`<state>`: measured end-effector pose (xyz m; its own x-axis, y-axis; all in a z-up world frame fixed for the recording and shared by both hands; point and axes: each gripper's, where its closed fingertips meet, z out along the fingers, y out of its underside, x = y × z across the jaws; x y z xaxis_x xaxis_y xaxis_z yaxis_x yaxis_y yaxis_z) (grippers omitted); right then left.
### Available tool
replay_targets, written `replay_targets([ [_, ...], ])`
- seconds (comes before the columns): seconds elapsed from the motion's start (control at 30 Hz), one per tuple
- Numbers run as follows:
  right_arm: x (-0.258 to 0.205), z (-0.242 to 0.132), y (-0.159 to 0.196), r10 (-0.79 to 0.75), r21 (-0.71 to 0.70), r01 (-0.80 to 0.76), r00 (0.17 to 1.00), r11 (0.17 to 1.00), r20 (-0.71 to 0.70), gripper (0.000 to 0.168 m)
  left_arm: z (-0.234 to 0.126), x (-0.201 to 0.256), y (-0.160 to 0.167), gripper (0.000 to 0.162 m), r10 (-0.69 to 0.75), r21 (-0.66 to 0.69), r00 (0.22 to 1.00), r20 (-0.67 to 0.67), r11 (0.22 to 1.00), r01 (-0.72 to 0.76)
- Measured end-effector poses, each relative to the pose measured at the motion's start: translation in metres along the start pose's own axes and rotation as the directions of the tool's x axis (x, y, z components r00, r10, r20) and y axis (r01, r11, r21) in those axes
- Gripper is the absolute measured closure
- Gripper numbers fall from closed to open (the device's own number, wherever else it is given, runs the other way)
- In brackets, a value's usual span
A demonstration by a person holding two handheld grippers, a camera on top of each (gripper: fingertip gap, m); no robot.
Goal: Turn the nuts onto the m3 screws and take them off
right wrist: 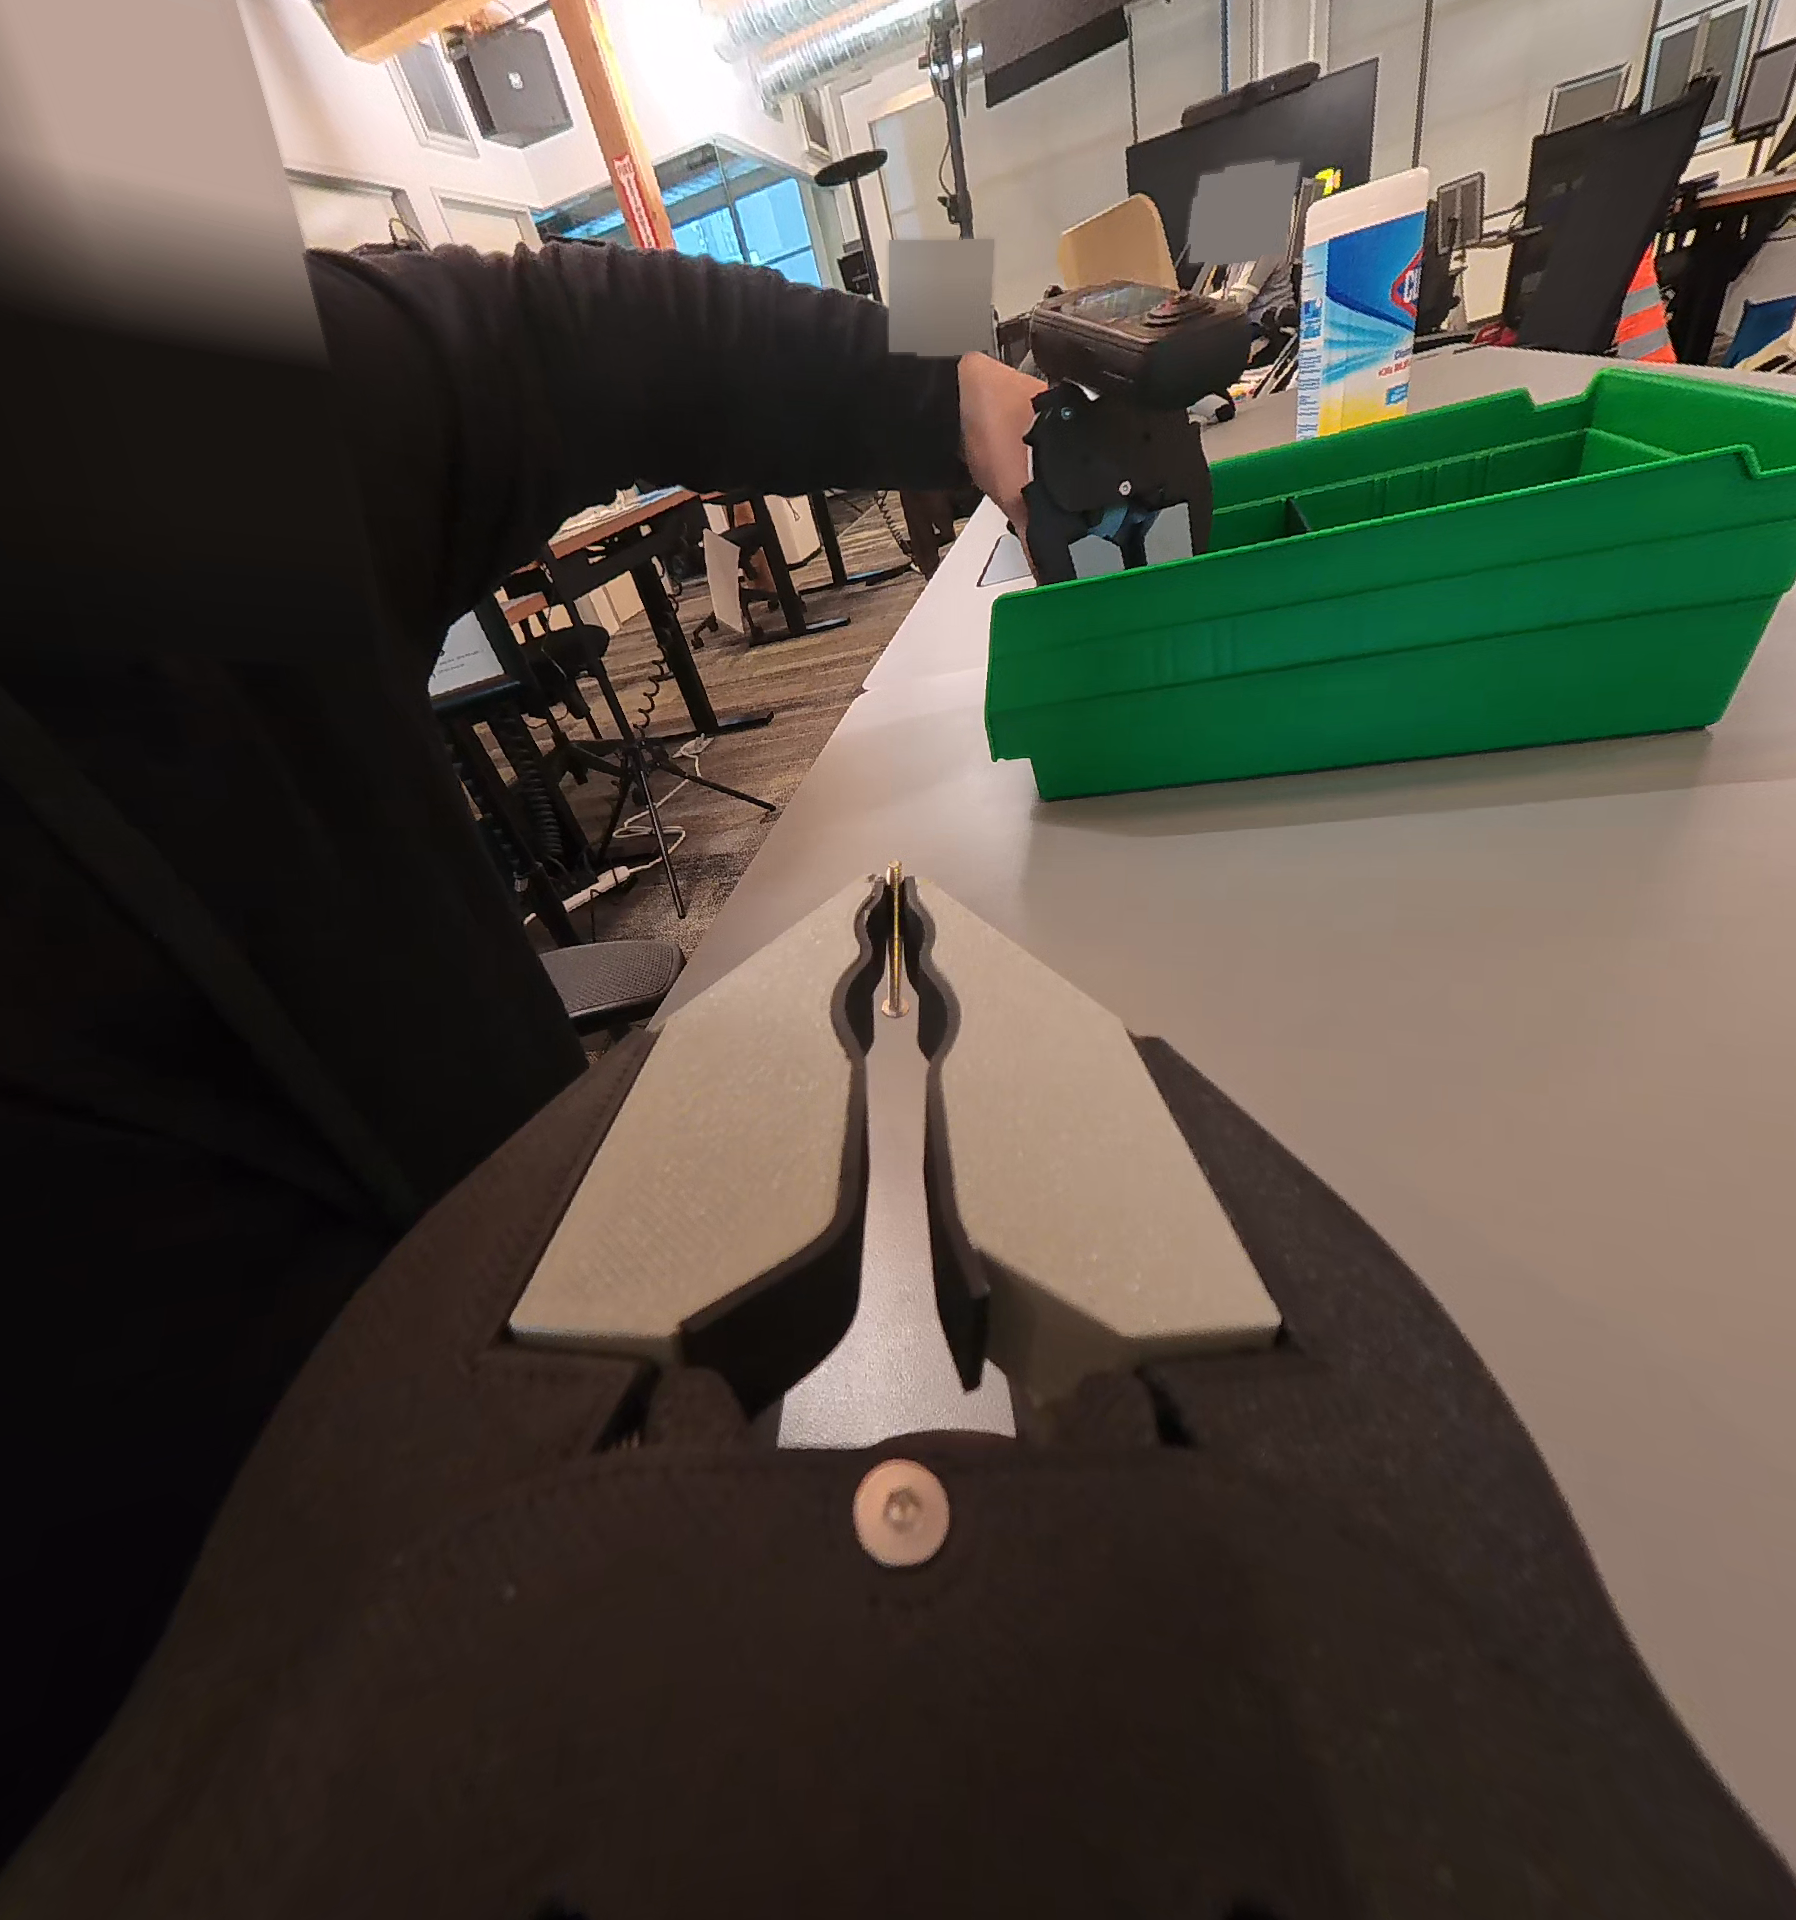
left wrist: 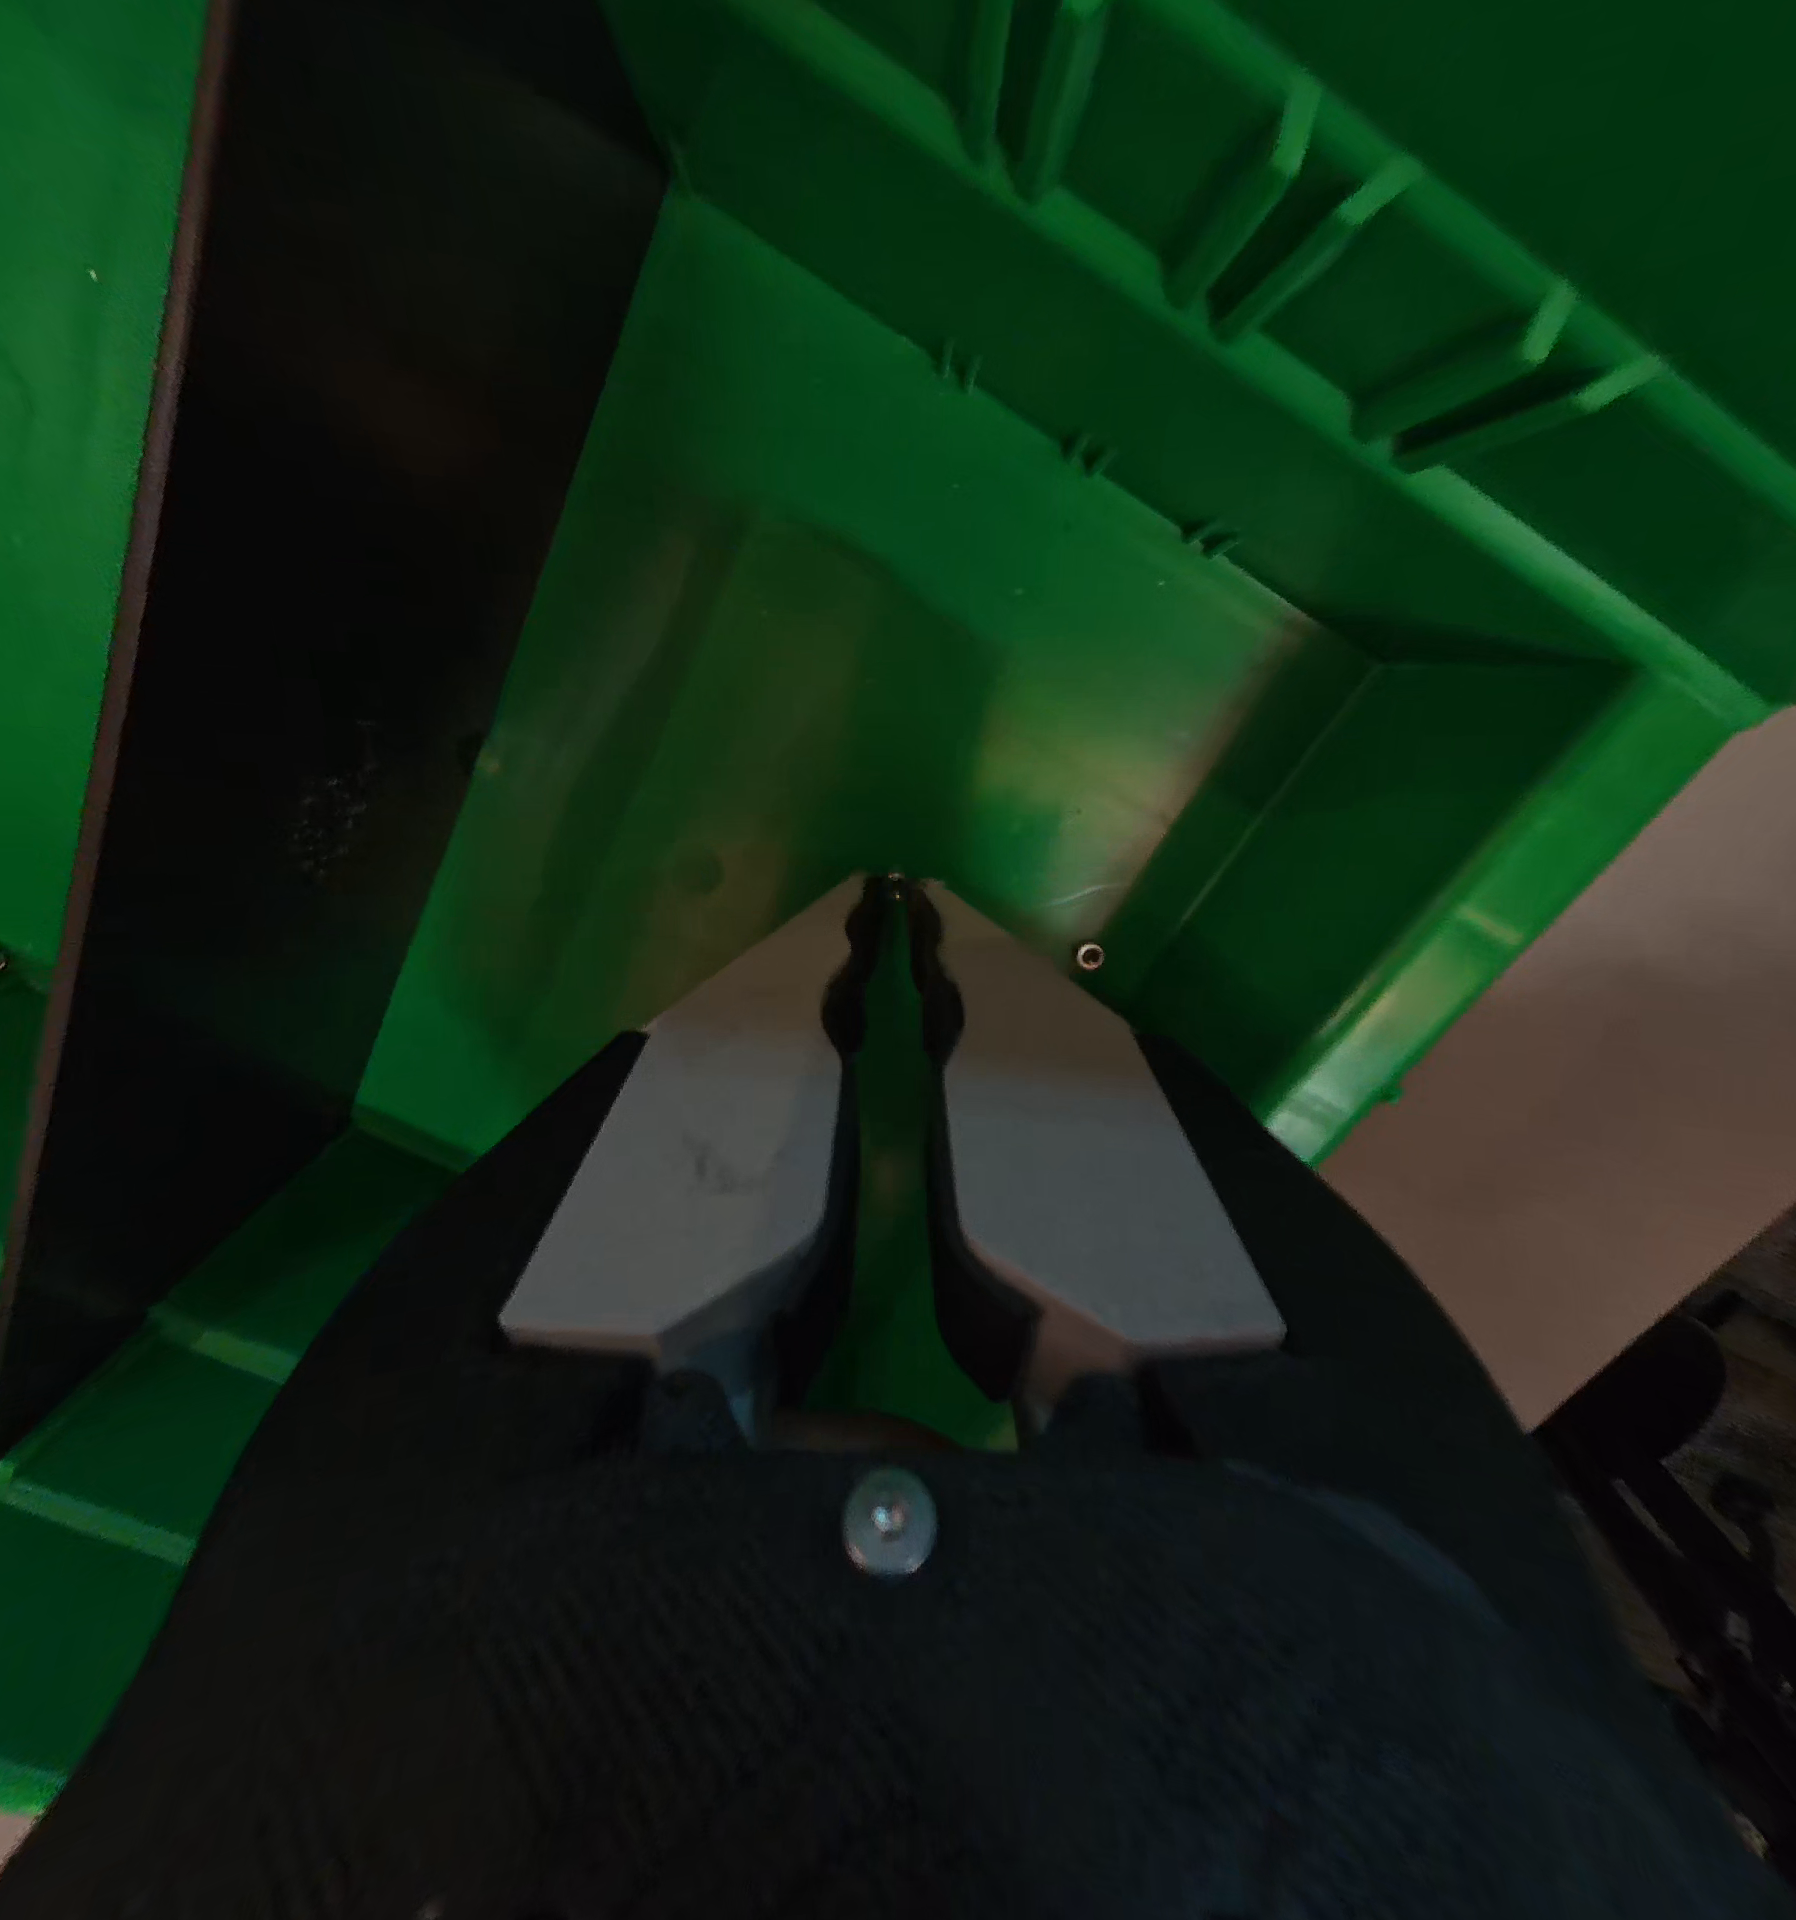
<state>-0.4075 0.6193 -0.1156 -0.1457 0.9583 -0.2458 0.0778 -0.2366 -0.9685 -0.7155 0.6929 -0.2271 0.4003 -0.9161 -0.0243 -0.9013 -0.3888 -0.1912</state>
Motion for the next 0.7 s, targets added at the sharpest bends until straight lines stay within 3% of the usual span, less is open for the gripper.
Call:
replay_targets([
  [0.7,-0.0014,0.0017,0.0014,0.007,-0.002,-0.007,1.000,1.000,0.010,0.168,0.0003,-0.0010,0.0001,0.160,0.020,-0.030,0.999,0.049,0.999,-0.018],
])
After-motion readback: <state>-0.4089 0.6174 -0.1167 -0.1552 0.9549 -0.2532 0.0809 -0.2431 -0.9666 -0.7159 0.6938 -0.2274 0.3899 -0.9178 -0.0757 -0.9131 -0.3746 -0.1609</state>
